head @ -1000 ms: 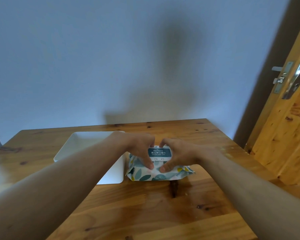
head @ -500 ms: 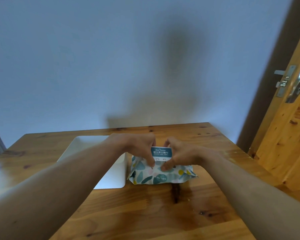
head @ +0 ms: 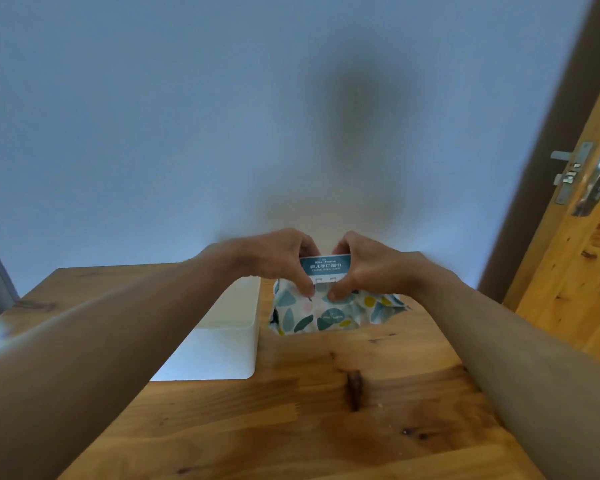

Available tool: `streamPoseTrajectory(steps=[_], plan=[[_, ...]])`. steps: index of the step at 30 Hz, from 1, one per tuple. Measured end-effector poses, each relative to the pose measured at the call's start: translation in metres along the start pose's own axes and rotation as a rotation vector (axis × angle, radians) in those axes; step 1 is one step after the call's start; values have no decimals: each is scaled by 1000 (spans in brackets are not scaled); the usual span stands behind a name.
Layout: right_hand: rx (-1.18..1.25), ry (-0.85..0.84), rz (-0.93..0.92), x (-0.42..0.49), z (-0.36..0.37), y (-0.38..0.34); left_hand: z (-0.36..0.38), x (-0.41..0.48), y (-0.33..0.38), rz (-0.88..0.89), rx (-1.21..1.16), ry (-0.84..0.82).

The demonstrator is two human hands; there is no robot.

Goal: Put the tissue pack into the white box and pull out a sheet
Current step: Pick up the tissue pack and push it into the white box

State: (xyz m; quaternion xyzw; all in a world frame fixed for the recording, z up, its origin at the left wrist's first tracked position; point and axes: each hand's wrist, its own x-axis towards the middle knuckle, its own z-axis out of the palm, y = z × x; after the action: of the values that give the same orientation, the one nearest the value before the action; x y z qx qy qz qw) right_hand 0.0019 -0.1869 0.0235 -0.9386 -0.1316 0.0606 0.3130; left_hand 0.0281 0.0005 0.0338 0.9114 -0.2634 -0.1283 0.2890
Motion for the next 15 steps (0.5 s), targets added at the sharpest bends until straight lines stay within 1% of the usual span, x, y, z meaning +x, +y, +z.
streamPoseTrajectory(steps=[7, 12, 15], plan=[[60, 132, -105, 0, -1, -22, -25, -17, 2, 28, -86, 69], [79, 166, -173, 1, -8, -49, -43, -32, -6, 61, -194, 164], [74, 153, -196, 6, -7, -66, -55, -44, -13, 68, -207, 175]])
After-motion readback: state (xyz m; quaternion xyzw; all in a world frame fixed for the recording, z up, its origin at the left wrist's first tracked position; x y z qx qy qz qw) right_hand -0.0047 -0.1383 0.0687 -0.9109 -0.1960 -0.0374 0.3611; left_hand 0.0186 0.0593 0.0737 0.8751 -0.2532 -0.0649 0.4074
